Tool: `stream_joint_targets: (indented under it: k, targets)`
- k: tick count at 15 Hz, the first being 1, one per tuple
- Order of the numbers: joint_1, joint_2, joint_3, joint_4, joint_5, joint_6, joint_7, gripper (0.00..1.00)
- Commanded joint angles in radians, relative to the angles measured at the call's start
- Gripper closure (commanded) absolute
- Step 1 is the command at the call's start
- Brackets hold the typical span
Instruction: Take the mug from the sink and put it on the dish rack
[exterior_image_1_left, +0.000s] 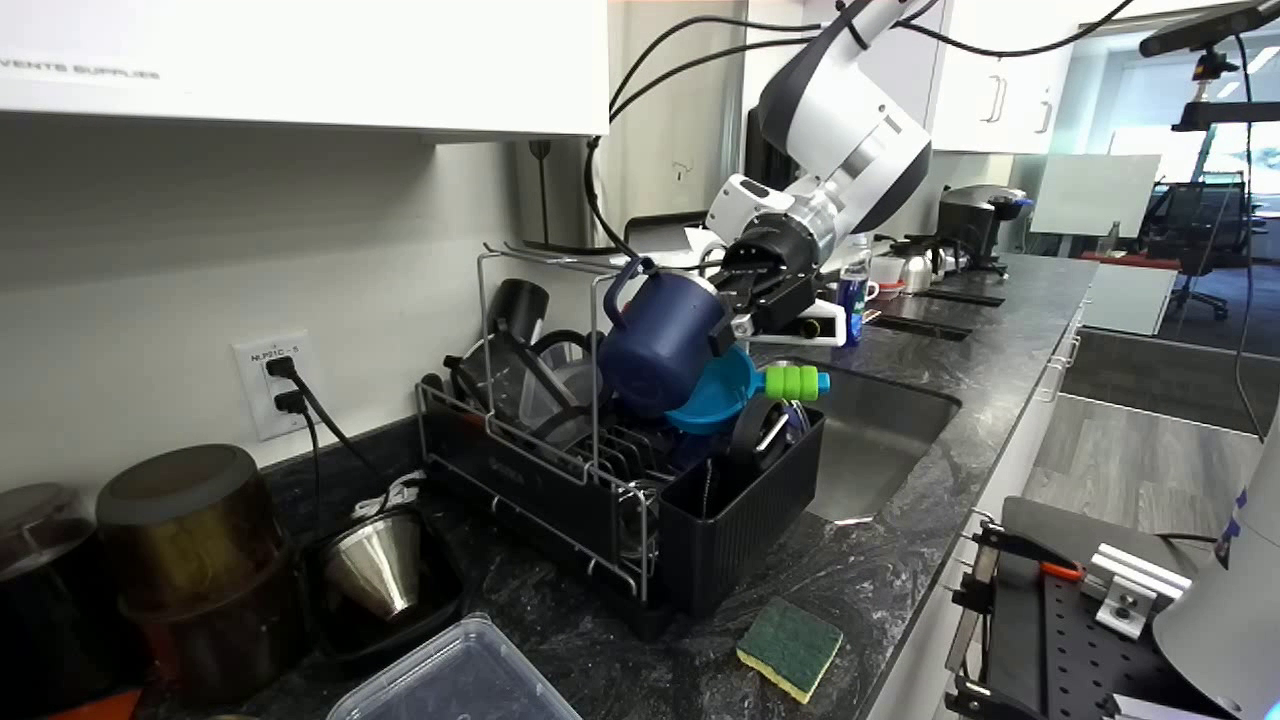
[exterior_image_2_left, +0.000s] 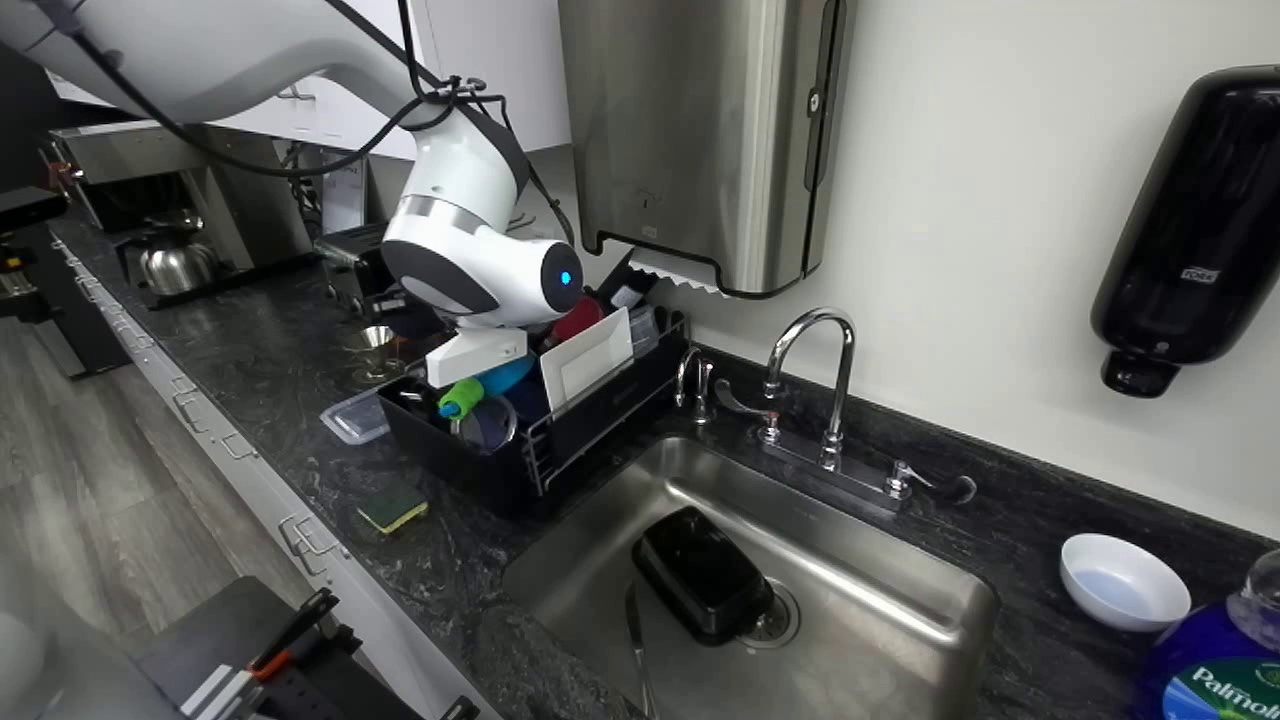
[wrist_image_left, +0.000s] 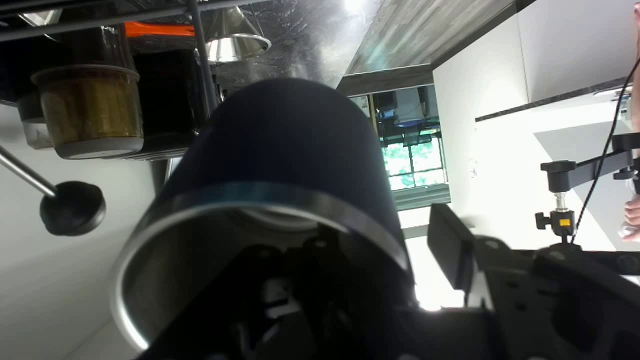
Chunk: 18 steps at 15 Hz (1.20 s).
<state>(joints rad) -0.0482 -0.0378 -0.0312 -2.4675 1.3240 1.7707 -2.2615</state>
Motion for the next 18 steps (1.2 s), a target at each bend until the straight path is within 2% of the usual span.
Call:
stream_joint_targets:
  k: [1, 3, 5, 18]
  targets:
    - [0.006, 0.010, 0.000, 0.008, 0.021, 0.011, -0.013, 0.19]
    - [0.005, 0.010, -0.001, 0.008, 0.023, 0.012, -0.015, 0.05]
    - [0.001, 0.009, -0.004, 0.009, 0.021, 0.012, -0.018, 0.00]
    - [-0.047, 0.008, -0.077, 0.043, -0.019, 0.033, -0.026, 0.00]
